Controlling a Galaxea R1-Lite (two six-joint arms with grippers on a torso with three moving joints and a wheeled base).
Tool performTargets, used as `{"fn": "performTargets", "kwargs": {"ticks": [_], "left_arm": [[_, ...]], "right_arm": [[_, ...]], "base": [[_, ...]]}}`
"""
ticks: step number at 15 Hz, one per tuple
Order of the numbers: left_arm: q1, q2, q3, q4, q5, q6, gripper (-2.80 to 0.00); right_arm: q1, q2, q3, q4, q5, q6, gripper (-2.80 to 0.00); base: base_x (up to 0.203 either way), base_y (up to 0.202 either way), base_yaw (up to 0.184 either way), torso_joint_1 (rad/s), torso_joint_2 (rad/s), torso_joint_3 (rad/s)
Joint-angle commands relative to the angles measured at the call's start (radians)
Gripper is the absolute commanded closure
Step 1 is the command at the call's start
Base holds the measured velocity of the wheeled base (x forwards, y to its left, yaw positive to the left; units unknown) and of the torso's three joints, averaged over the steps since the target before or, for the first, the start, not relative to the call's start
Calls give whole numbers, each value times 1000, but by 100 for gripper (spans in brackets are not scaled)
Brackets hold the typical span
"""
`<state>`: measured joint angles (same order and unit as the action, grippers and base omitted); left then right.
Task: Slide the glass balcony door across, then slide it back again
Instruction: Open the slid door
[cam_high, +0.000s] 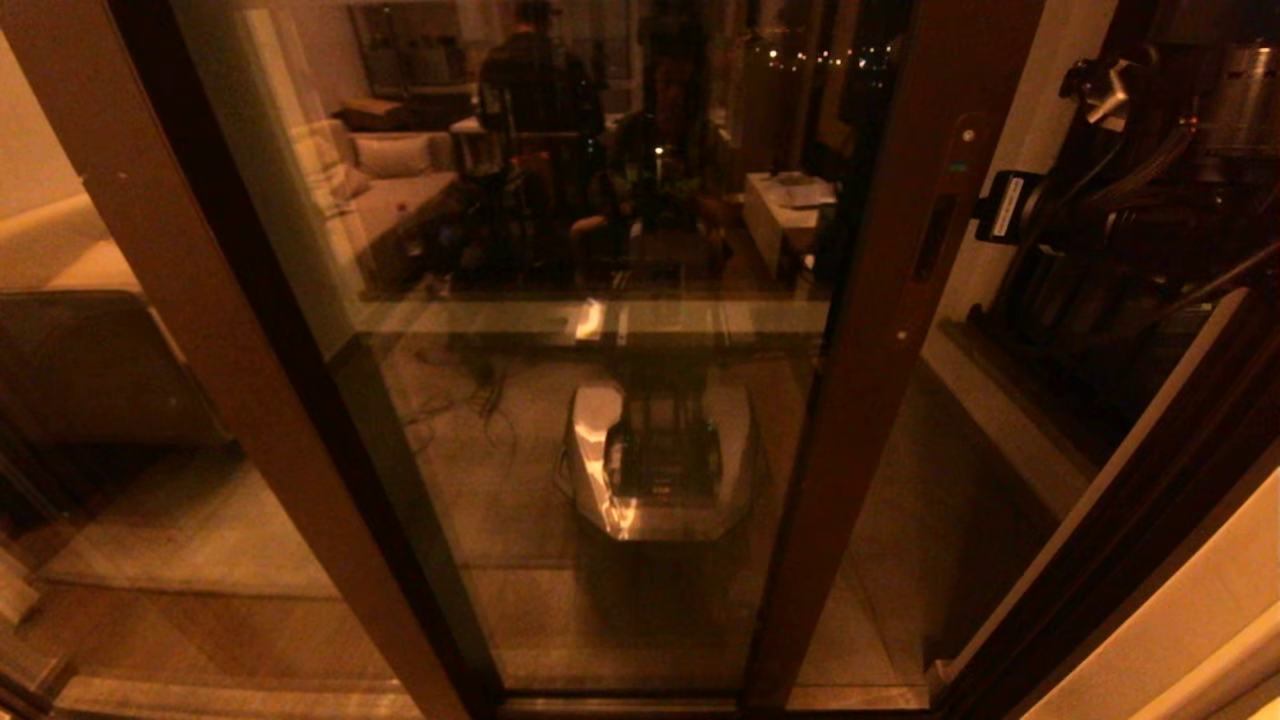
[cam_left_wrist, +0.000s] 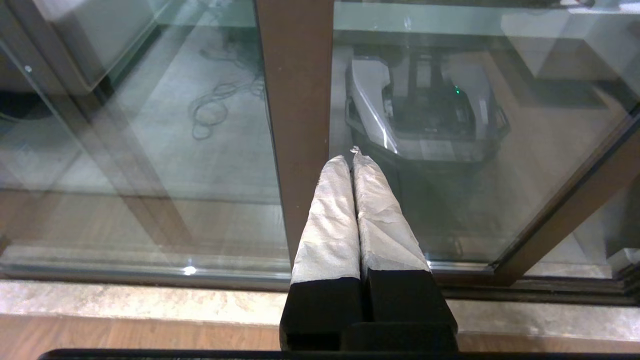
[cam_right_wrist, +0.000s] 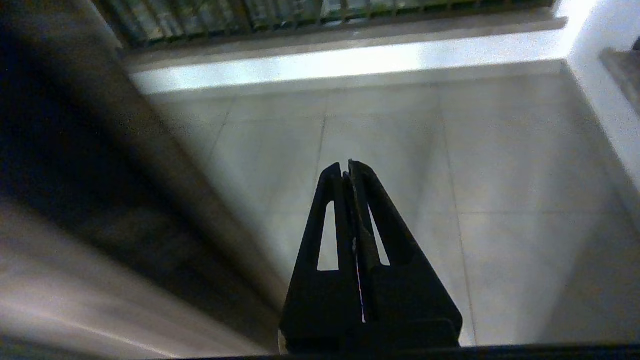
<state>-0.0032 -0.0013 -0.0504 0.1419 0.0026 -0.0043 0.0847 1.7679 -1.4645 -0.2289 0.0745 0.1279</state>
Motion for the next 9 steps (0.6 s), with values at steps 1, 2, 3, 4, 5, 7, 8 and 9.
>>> {"fn": "performTargets", "kwargs": {"ticks": [1,2,3,4,5,7,8,9], "left_arm": [[0,0,0,1,1,0,0],[0,0,0,1,1,0,0],[0,0,0,1,1,0,0],[0,0,0,1,1,0,0],[0,0,0,1,1,0,0],[0,0,0,1,1,0,0],[0,0,0,1,1,0,0],[0,0,0,1,1,0,0]], "right_arm": [[26,49,-9,-32,-4,-3,0],[29,48,-2,-34,-20,-2,0],[31,54,-7,-35,-22,-1,0],[41,62,-24,-36,-23,1,0],[55,57,-34,-36,-26,2,0],[75,42,-34,-36,-27,6,0],[82,35,-29,-36,-30,6,0],[83,30,-27,-36,-35,6,0]], "base": [[0,0,0,0,0,0],[0,0,0,0,0,0],[0,0,0,0,0,0],[0,0,0,0,0,0],[0,0,0,0,0,0],[0,0,0,0,0,0],[0,0,0,0,0,0],[0,0,0,0,0,0]]}}
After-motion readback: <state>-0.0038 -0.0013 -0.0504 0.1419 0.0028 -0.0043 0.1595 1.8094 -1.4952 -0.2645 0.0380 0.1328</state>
